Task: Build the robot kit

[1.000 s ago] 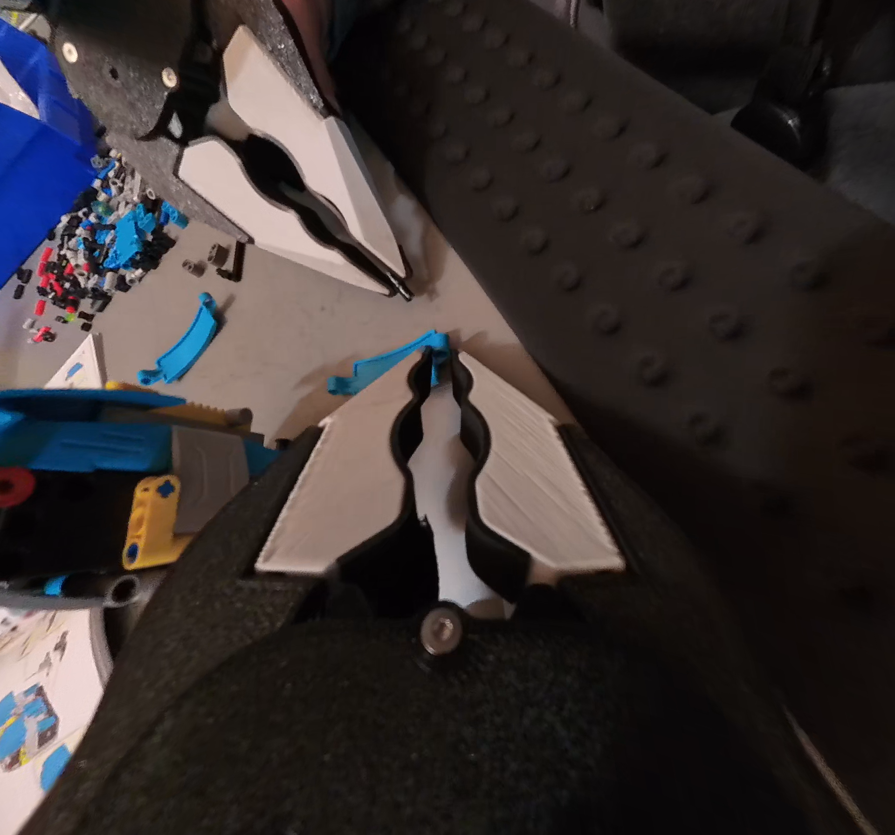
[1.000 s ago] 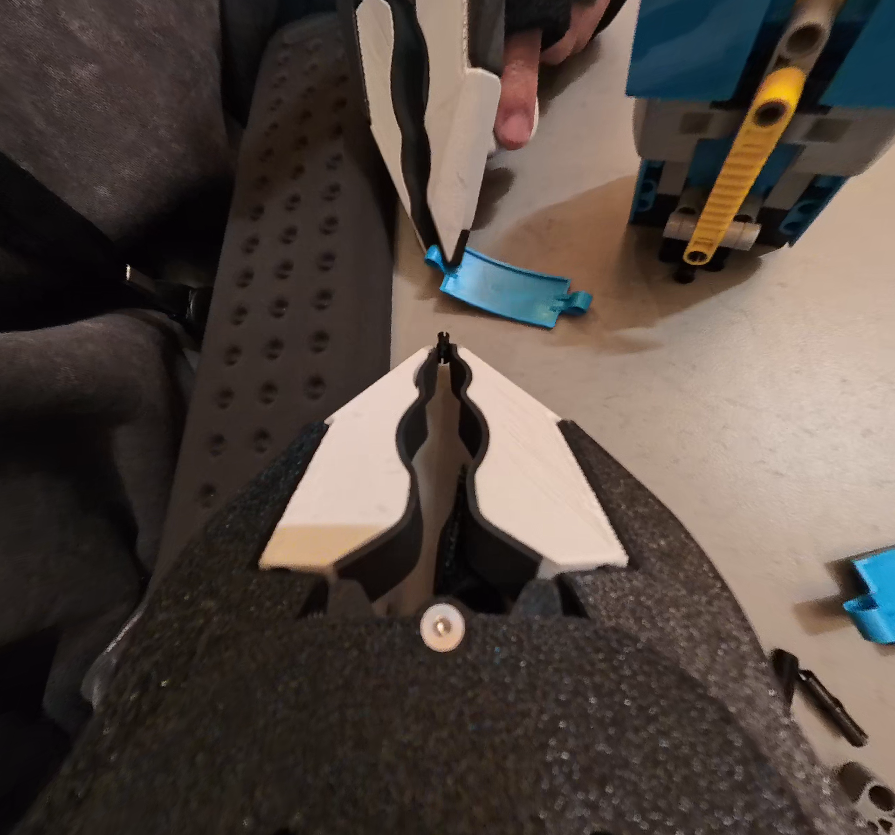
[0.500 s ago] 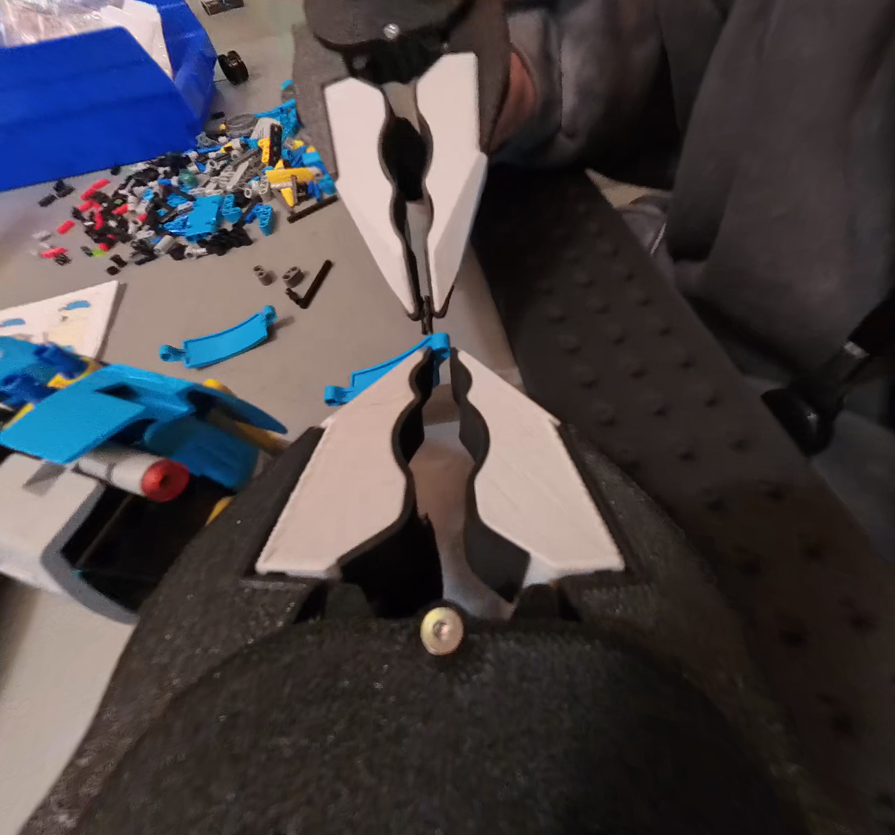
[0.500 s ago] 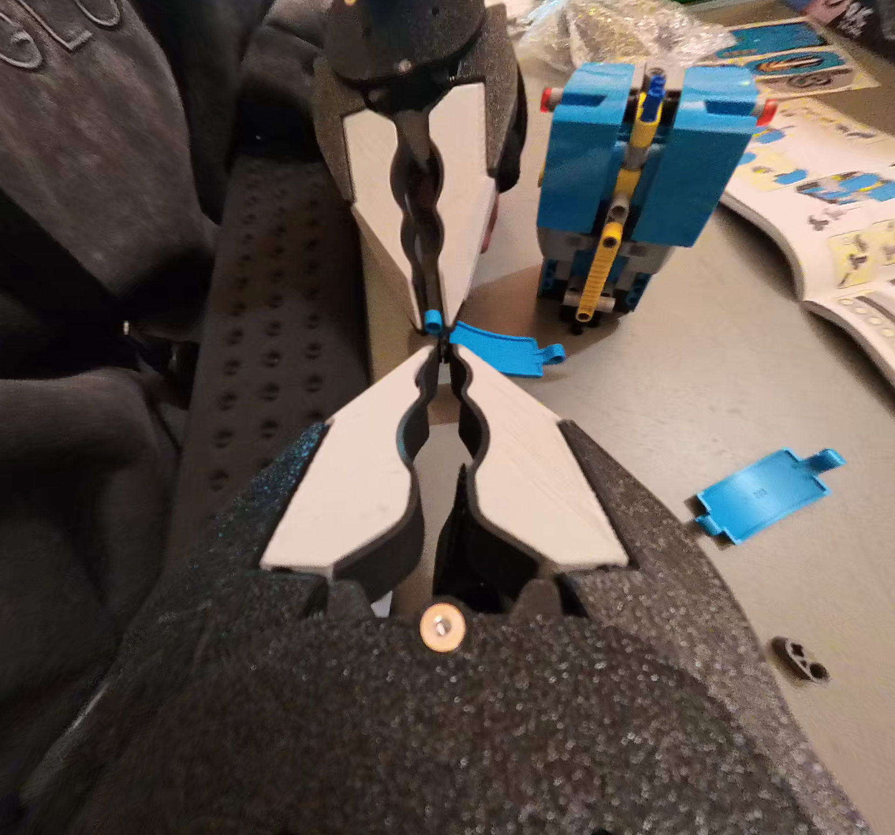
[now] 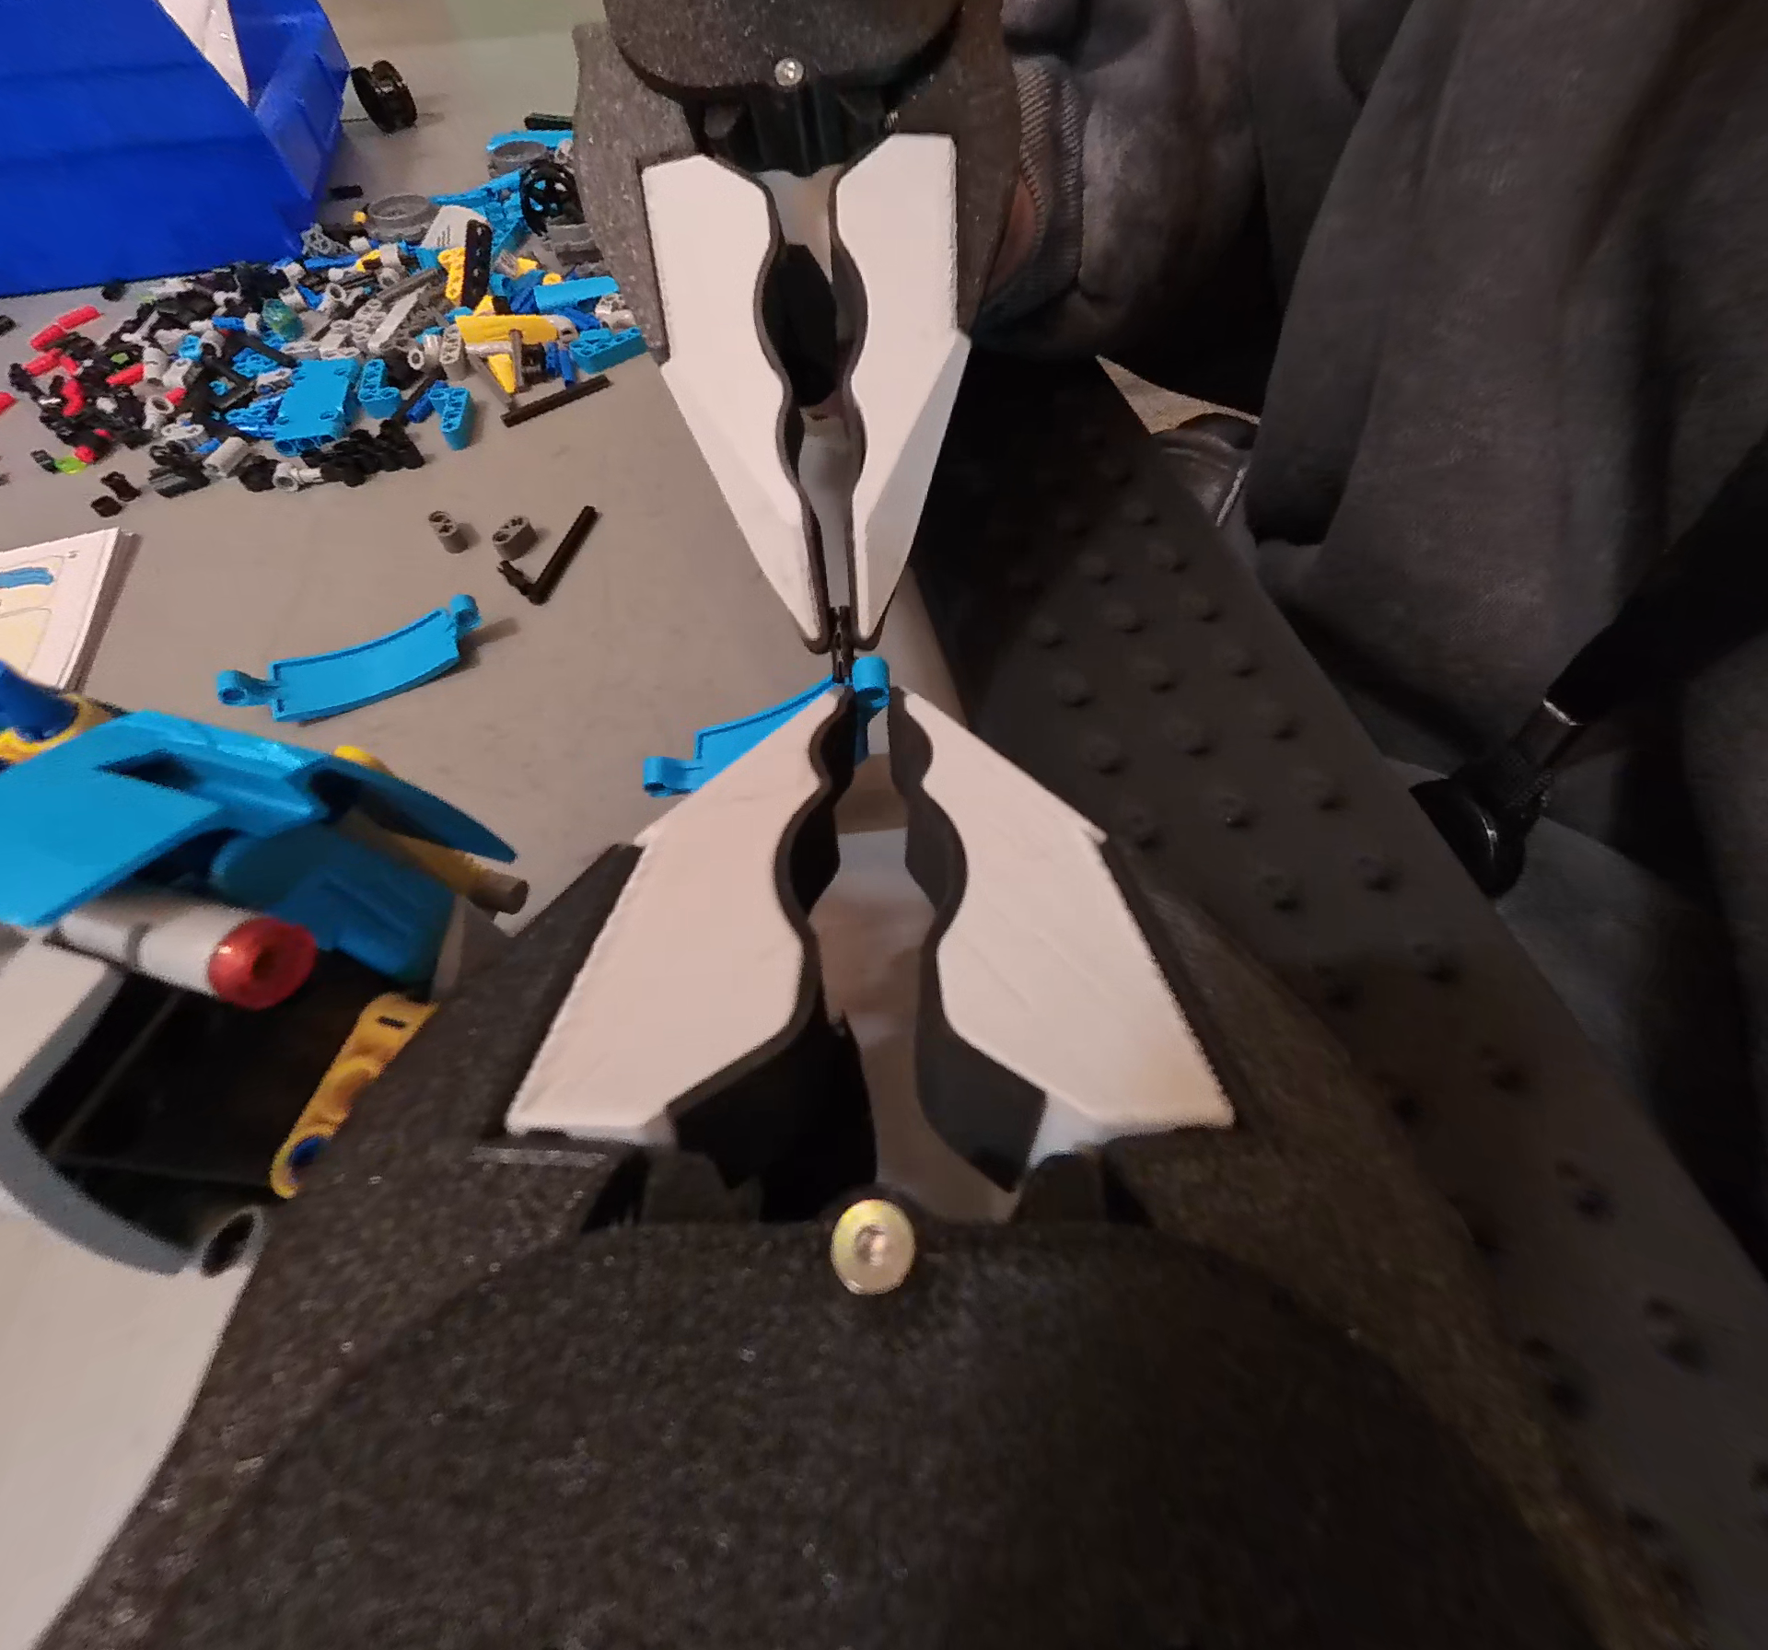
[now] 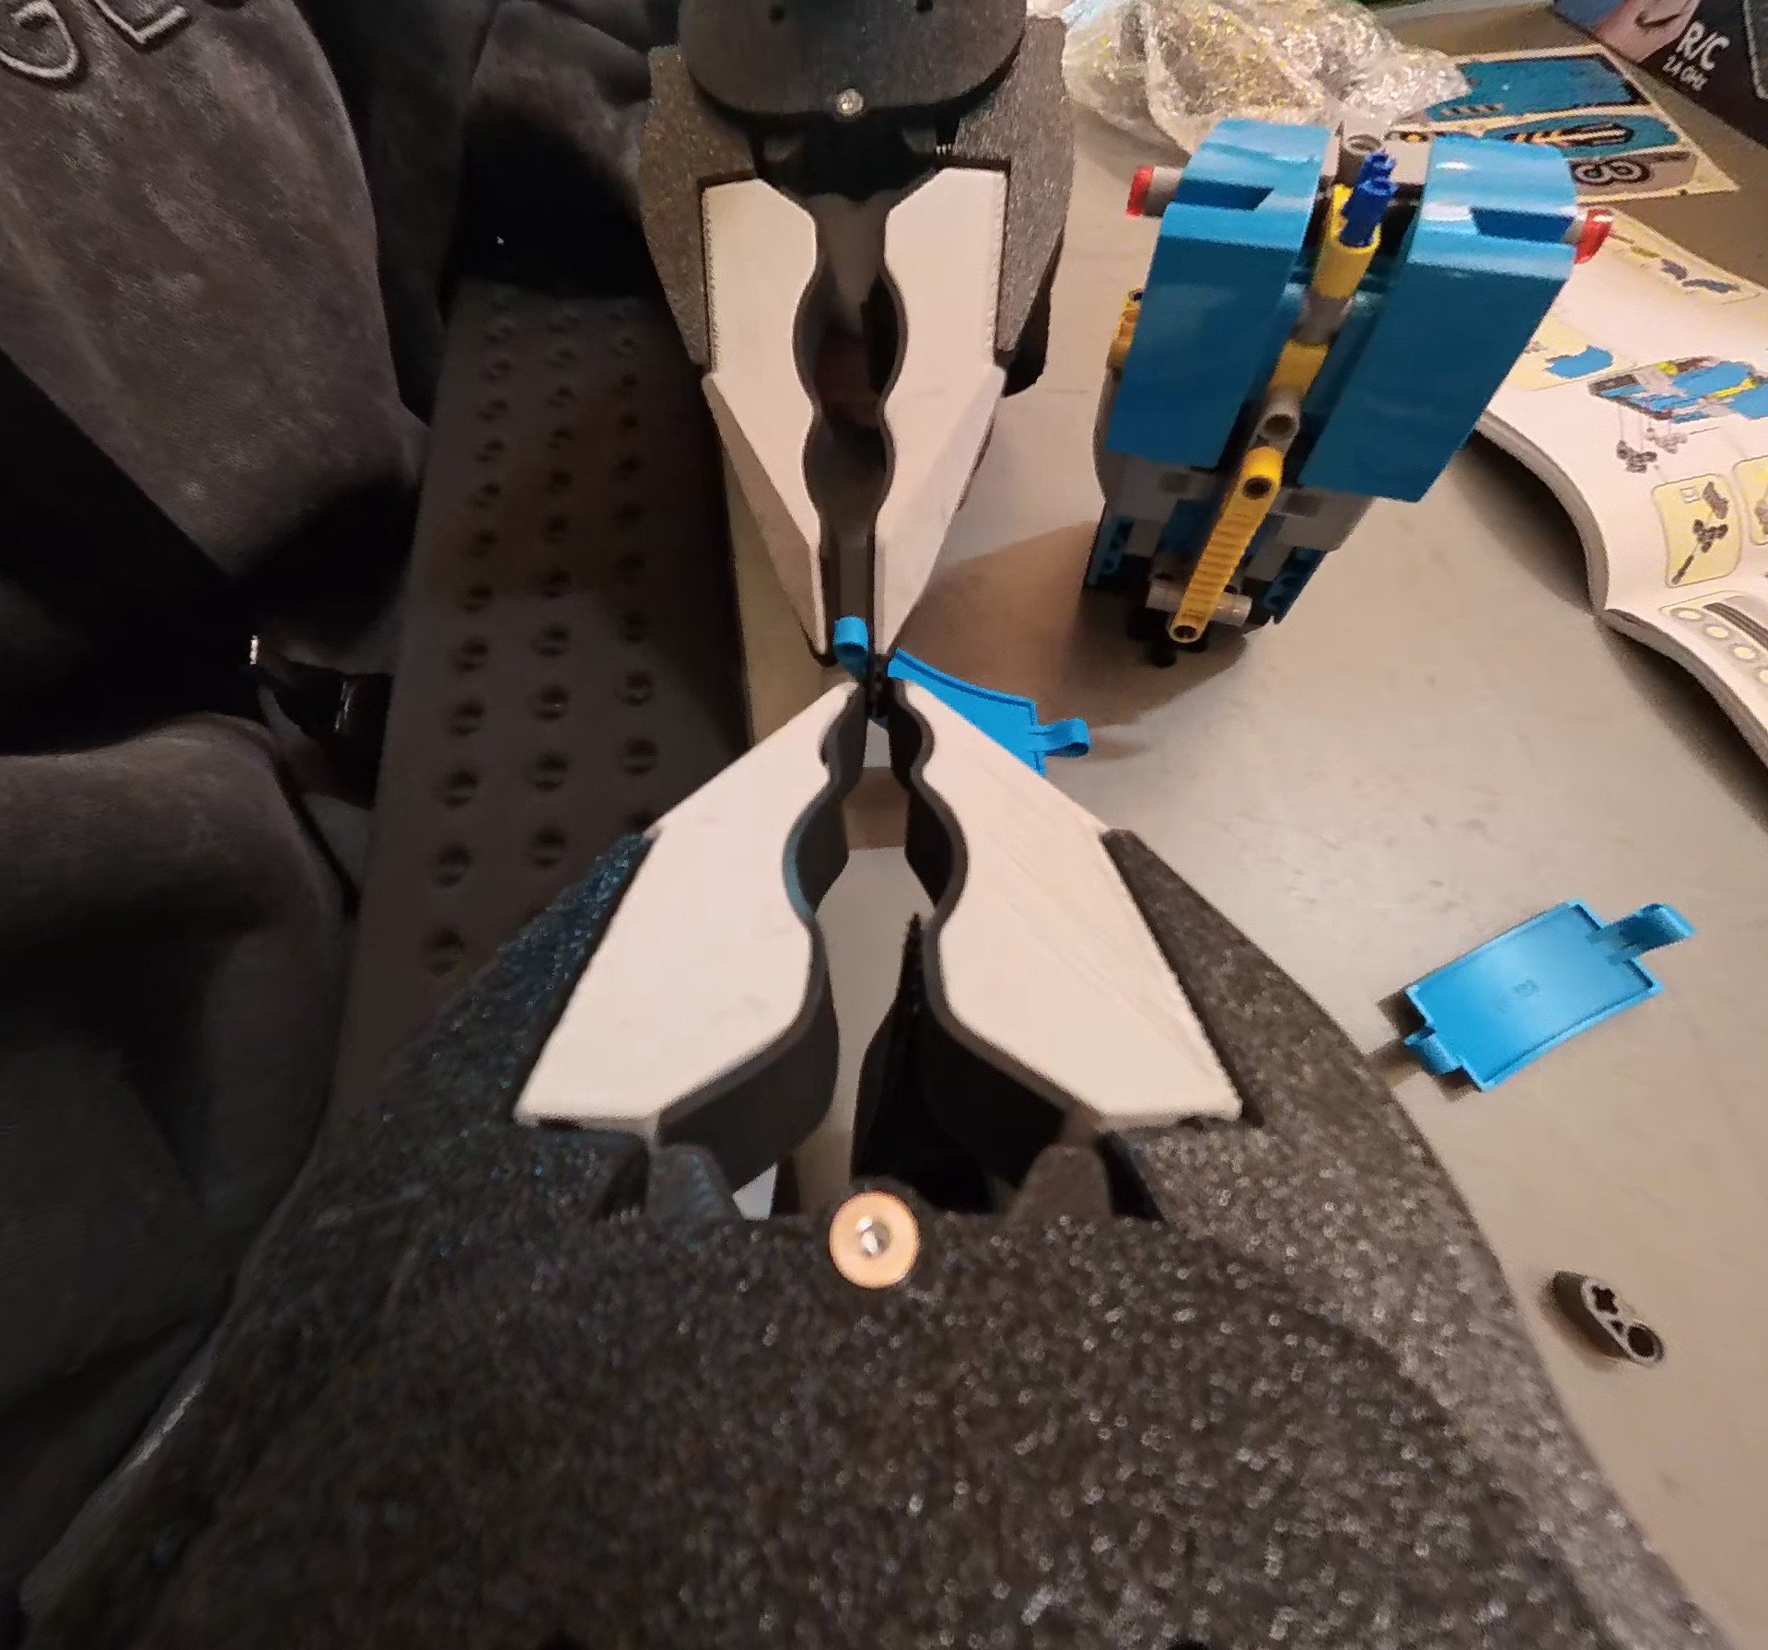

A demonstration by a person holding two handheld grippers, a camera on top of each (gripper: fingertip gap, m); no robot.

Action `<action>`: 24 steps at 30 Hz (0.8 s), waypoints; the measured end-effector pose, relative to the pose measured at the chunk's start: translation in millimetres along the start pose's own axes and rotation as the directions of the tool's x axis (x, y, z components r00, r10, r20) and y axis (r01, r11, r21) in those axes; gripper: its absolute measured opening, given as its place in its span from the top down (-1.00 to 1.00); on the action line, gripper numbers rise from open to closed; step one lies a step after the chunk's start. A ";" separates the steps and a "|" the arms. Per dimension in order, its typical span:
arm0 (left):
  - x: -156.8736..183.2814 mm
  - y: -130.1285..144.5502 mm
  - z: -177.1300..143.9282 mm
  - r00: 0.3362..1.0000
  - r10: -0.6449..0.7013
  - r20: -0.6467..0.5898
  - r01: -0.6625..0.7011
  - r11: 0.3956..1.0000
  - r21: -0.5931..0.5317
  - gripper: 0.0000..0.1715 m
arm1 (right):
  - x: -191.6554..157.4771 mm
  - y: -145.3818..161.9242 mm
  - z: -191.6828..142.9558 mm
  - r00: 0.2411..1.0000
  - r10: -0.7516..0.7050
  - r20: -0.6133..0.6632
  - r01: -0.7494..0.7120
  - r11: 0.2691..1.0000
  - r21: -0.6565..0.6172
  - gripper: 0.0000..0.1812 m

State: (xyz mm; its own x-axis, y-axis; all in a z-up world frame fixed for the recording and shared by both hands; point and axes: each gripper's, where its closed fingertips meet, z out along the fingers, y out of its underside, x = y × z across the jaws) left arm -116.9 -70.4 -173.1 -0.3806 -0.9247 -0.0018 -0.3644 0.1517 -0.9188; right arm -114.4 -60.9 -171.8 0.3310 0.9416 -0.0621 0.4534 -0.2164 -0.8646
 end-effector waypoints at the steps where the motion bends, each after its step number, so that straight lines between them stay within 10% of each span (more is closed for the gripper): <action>1: 0.5 -0.5 -0.7 1.000 0.003 -0.001 -0.003 1.000 0.005 0.93 | -0.7 -0.4 -0.3 1.000 0.003 0.005 -0.003 1.000 0.003 0.96; 24: 6.2 -6.6 -0.9 0.993 -0.092 -0.080 0.095 0.995 0.040 0.94 | -12.8 -9.3 2.4 0.994 0.032 0.103 -0.040 0.996 0.077 0.96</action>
State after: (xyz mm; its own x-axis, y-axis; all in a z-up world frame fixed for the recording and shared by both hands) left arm -117.6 -76.7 -166.7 -0.4120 -0.9040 0.1139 -0.3646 0.0489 -0.9299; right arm -124.9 -70.3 -164.2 0.2583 0.9557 -0.1412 0.3744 -0.2337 -0.8973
